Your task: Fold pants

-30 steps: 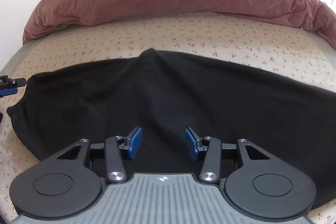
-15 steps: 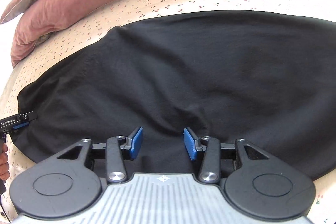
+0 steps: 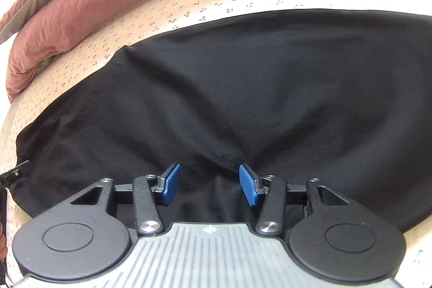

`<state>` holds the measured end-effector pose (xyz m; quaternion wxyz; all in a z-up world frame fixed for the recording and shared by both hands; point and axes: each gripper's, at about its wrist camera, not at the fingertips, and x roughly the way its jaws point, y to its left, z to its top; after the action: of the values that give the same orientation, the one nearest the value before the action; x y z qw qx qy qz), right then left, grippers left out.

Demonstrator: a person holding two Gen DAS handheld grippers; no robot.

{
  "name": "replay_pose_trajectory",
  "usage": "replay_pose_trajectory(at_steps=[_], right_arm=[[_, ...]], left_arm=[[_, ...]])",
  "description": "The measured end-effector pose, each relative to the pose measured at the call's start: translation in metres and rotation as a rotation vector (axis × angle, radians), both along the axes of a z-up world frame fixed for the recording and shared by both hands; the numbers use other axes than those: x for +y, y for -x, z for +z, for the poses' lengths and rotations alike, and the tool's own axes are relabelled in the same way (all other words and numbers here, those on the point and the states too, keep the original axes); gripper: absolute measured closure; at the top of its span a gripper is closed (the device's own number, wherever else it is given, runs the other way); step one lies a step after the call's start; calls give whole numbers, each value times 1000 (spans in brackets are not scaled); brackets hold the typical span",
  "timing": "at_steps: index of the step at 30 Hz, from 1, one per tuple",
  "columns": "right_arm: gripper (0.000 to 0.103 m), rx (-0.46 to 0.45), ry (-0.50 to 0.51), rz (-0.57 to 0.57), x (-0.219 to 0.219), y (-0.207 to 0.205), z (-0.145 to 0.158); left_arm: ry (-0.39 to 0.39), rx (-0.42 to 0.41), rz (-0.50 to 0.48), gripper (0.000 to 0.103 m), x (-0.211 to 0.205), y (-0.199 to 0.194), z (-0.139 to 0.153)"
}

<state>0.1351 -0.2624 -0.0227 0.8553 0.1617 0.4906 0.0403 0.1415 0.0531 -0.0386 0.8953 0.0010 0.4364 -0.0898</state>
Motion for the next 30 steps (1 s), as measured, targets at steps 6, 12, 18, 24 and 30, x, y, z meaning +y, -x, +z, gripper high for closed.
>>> replay_pose_trajectory(at_steps=[6, 12, 18, 24, 30], right_arm=[[59, -14, -29, -18, -39, 3, -3], [61, -66, -76, -228, -137, 22, -7], [103, -92, -123, -496, -216, 50, -19], [100, -49, 365, -531, -195, 44, -4], [51, -175, 497, -238, -114, 40, 30]], left_arm=[[-58, -19, -1, 39, -5, -3, -11], [-64, -18, 27, 39, 13, -6, -12], [-71, -24, 36, 38, 21, -9, -12], [-79, -34, 121, 40, 47, -13, -7], [100, -87, 196, 42, 95, 4, 26]])
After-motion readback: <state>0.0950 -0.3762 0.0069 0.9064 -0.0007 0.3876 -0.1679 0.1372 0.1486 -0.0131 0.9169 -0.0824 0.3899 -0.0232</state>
